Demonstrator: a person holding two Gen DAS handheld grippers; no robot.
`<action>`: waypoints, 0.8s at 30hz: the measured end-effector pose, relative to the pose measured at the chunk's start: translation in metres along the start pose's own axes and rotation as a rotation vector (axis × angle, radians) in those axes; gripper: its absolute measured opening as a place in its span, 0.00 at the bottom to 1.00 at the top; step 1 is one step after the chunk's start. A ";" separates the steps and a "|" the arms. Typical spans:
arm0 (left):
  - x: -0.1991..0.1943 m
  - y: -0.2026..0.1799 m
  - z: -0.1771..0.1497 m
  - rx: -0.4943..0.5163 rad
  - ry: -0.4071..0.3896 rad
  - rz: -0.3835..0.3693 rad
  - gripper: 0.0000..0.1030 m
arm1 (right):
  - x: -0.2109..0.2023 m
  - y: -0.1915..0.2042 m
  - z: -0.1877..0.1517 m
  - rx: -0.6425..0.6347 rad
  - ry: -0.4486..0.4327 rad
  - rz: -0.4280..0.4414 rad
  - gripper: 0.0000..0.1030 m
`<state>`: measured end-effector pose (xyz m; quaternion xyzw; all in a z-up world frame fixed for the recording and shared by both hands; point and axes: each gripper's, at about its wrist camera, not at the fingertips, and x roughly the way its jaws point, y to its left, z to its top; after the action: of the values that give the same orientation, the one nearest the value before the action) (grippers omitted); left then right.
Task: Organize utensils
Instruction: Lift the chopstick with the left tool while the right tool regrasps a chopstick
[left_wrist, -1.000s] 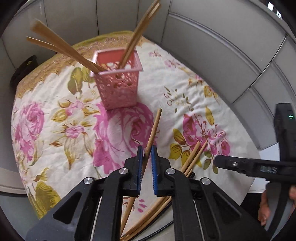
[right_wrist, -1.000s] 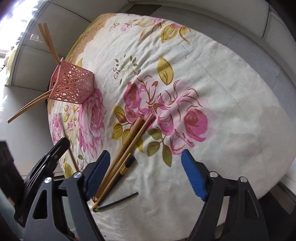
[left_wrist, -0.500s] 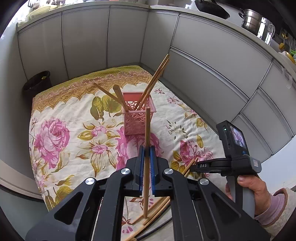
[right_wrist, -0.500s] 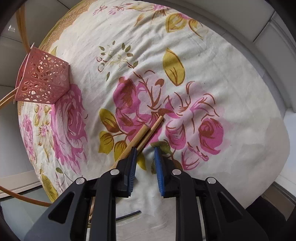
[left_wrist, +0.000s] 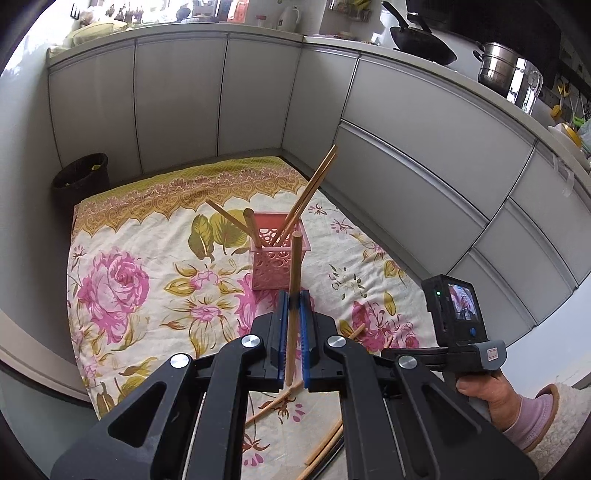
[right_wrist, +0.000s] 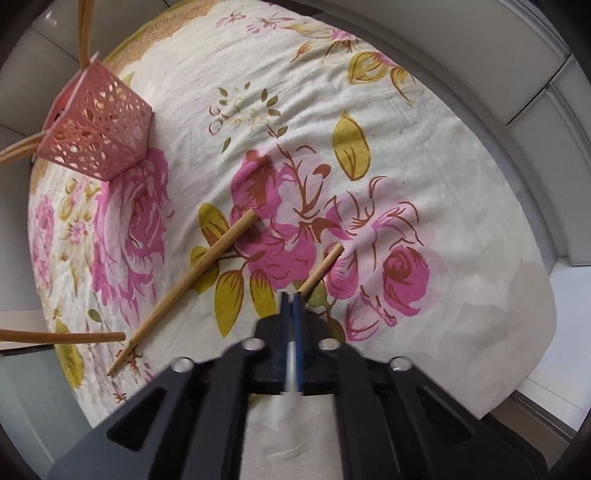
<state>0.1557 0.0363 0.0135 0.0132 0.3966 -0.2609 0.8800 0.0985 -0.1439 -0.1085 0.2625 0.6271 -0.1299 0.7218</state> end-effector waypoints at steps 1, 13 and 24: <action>-0.002 0.000 0.001 -0.004 -0.009 -0.009 0.05 | -0.004 -0.008 0.001 0.017 -0.025 0.031 0.00; -0.009 -0.012 0.004 0.015 -0.045 -0.023 0.05 | -0.003 -0.048 -0.001 0.254 0.070 0.248 0.05; -0.015 -0.010 0.005 0.017 -0.062 -0.025 0.05 | 0.026 -0.001 0.037 0.380 0.188 0.229 0.36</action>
<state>0.1464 0.0330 0.0294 0.0075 0.3673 -0.2756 0.8883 0.1337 -0.1612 -0.1312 0.4741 0.6218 -0.1379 0.6080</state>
